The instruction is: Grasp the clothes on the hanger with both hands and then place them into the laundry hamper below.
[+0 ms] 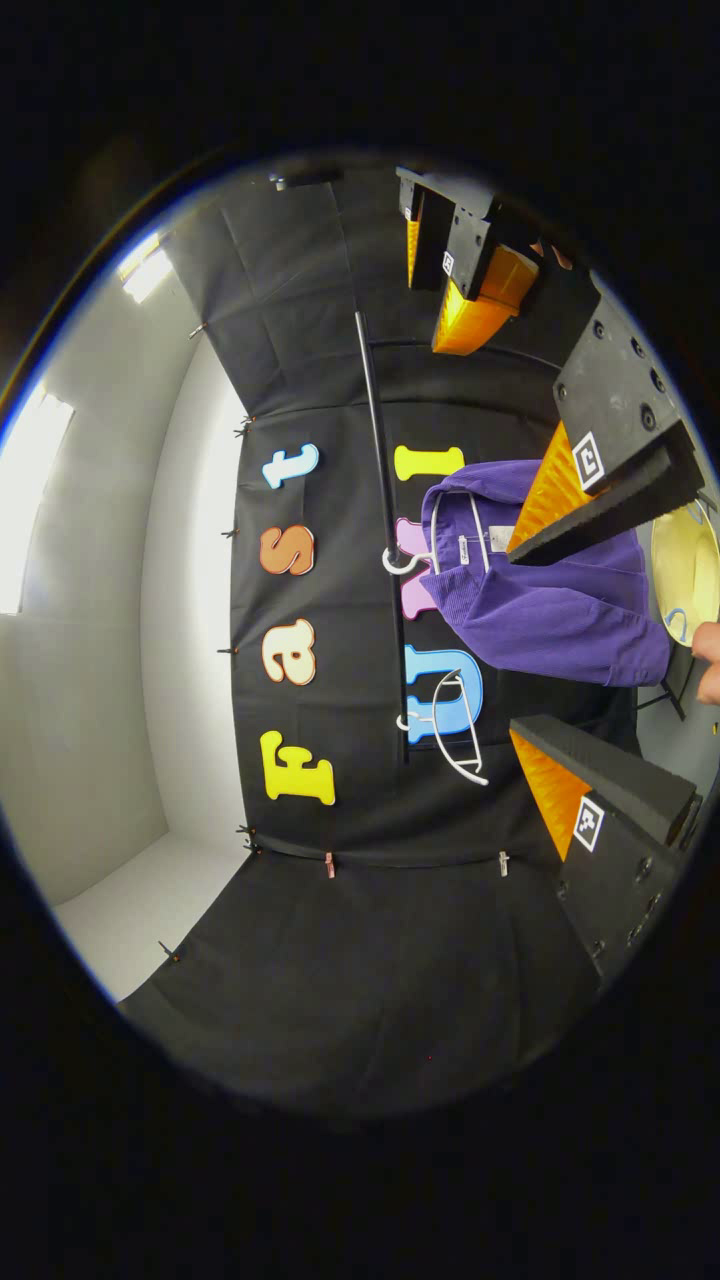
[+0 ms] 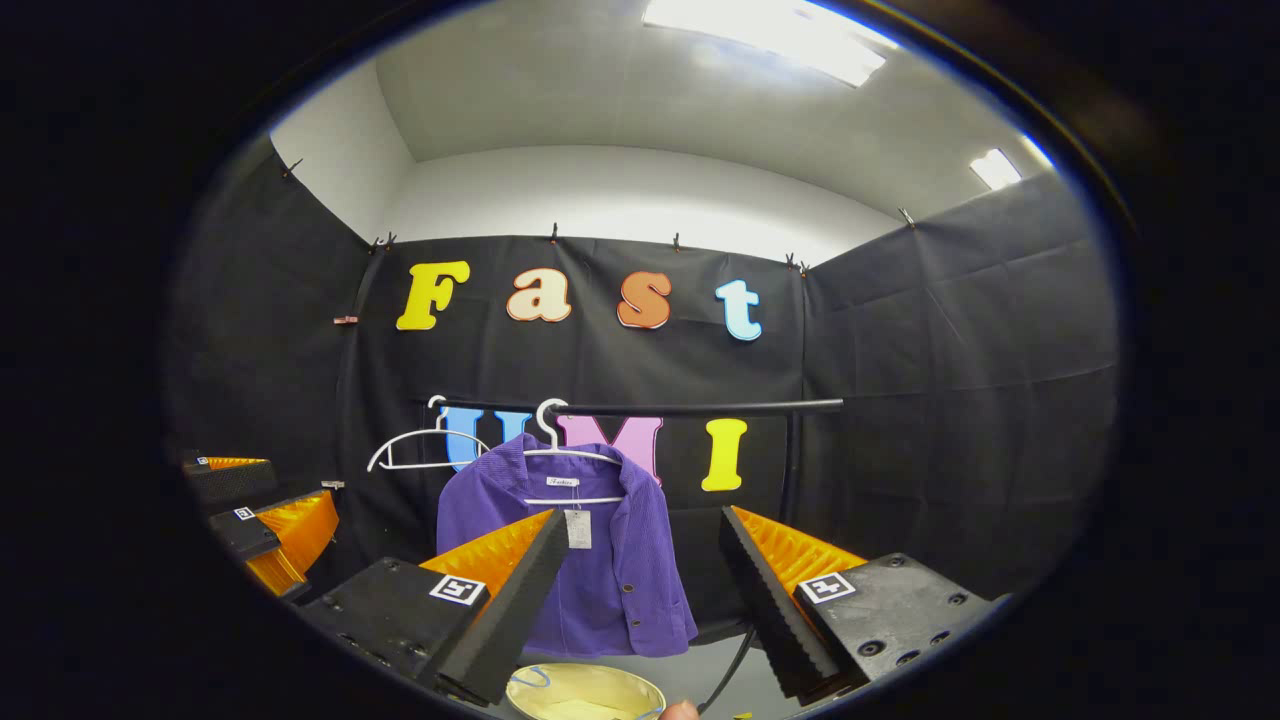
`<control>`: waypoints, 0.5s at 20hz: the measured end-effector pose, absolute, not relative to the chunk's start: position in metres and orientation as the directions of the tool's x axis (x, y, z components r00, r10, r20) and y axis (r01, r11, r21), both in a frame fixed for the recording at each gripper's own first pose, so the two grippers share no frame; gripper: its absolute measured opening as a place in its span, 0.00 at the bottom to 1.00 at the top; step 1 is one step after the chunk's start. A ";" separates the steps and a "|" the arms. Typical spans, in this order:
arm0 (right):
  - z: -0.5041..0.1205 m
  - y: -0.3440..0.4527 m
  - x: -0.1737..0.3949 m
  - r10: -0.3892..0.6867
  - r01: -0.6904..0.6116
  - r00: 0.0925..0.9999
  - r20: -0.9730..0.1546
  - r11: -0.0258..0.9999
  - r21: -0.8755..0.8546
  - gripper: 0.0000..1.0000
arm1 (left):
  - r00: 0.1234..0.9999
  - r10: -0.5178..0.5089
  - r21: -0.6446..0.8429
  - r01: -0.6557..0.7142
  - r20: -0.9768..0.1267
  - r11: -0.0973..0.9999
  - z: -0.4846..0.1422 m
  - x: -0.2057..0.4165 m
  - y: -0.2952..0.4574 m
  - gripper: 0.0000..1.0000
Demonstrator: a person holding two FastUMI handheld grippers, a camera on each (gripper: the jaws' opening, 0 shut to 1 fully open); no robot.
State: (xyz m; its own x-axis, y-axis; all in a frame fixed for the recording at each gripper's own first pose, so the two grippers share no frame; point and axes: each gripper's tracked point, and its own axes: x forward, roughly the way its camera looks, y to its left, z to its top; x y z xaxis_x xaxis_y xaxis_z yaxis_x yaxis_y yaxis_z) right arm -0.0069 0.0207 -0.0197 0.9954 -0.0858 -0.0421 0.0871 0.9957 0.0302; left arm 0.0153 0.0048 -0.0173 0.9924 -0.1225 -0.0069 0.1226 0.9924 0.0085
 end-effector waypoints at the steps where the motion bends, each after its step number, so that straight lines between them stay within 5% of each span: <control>1: -0.024 0.018 -0.001 -0.091 0.093 0.995 -0.049 0.995 0.029 0.98 | 0.991 -0.130 0.008 0.130 -0.012 0.991 -0.020 0.018 0.002 0.95; 10: -0.071 0.002 0.095 -0.032 0.036 0.997 -0.076 0.998 0.047 0.98 | 0.992 -0.122 0.009 0.122 -0.039 0.992 -0.046 0.089 -0.038 0.95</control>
State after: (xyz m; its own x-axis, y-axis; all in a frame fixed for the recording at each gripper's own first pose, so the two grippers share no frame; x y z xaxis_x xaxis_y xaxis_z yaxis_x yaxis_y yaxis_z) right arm 0.0954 0.0017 -0.0711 0.9966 -0.0320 -0.0762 0.0356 0.9983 0.0467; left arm 0.0892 -0.0376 -0.0457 0.9918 -0.1219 -0.0390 0.1223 0.9924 0.0094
